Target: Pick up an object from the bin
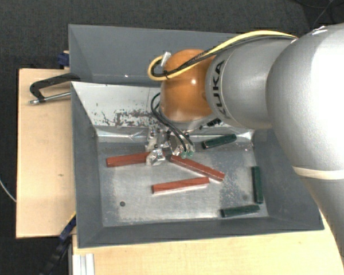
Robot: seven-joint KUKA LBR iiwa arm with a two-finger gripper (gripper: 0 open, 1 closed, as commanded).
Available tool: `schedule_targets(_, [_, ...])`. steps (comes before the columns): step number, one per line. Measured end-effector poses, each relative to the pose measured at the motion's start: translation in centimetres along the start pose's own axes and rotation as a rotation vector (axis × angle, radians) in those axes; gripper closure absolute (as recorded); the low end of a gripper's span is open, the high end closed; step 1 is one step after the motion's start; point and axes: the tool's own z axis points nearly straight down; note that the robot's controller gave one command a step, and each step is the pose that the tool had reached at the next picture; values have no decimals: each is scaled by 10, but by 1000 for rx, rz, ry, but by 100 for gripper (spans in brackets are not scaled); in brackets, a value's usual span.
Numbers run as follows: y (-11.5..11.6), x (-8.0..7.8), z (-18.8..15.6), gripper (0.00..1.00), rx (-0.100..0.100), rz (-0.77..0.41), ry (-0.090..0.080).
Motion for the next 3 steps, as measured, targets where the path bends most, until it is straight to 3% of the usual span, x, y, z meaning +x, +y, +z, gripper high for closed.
schedule_targets(1, [-1,5,-46,100,1,-29,4])
schedule_targets(2, [8,2,-79,100,0,57,-7])
schedule_targets(3, [8,23,-119,100,1,14,3])
